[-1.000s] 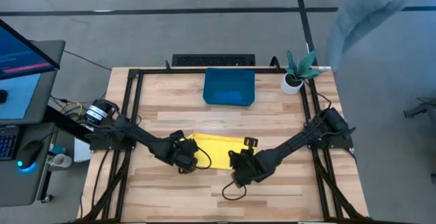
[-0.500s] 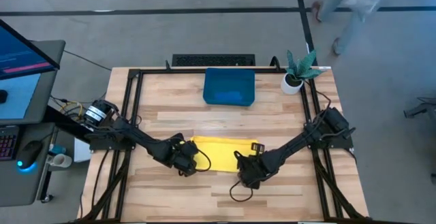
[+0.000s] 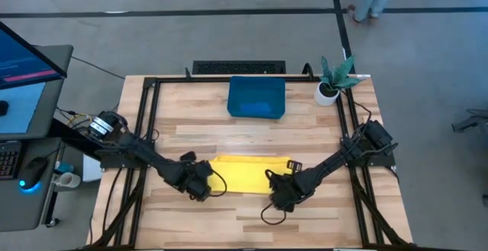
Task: Roll microfiber towels into tight, uniform cylinder then place into a basket
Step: Roll the yellow microfiber cloth
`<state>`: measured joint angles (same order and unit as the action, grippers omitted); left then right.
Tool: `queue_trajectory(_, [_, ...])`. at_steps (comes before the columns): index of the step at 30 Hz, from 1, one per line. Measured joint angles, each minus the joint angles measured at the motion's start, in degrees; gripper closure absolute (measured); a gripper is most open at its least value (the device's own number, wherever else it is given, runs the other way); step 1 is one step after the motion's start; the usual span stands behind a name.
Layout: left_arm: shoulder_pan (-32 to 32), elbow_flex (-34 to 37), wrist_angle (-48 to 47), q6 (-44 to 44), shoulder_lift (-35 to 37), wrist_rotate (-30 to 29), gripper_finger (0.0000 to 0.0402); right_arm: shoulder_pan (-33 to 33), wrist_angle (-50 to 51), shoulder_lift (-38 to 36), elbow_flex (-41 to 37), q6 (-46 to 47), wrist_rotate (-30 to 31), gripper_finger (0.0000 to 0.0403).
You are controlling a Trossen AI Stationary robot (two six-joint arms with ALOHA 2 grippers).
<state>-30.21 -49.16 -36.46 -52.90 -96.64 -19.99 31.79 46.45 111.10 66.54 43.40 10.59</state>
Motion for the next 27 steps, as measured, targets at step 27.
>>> queue_trajectory(27, [-1.69,-4.82,16.43,24.52,-0.03,-8.78,0.0288,5.76,2.09,-7.73,1.62,-0.35,10.34,0.0340])
